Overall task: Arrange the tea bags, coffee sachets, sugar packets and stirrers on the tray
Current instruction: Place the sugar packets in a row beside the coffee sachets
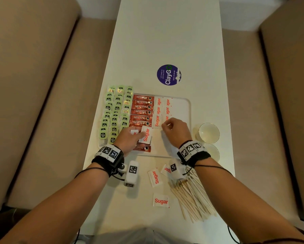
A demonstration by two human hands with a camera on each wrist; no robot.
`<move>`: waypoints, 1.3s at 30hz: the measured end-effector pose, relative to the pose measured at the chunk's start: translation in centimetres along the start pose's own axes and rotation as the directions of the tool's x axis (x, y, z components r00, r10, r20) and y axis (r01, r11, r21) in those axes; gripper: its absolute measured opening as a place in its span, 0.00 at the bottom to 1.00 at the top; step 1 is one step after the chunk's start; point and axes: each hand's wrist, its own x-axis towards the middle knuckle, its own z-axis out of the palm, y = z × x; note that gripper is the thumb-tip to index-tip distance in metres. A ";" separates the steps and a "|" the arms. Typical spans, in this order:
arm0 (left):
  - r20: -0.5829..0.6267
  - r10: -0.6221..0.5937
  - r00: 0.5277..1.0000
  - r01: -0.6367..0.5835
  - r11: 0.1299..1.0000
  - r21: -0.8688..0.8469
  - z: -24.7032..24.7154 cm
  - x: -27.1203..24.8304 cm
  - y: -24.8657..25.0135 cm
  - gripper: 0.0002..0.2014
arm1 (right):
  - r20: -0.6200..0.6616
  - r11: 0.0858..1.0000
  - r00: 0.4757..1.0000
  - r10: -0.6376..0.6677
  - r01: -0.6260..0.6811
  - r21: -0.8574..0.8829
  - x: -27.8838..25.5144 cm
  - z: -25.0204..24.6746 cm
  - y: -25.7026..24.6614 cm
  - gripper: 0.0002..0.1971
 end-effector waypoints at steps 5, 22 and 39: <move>0.004 0.033 0.999 -0.034 0.998 0.046 0.0 0.0 0.0 0.10 | 0.172 0.983 0.980 -0.097 0.066 0.174 -2.3 0.8 -0.3 0.12; -0.103 -0.015 0.995 0.010 0.999 -0.051 -0.5 -0.1 -0.4 0.07 | 0.132 0.998 0.990 0.040 -0.046 0.048 -1.7 2.0 1.8 0.16; -0.096 -0.085 0.992 0.068 0.984 -0.167 -1.0 -0.8 0.2 0.17 | 0.030 0.987 0.987 0.156 -0.155 -0.033 -1.2 2.6 0.5 0.18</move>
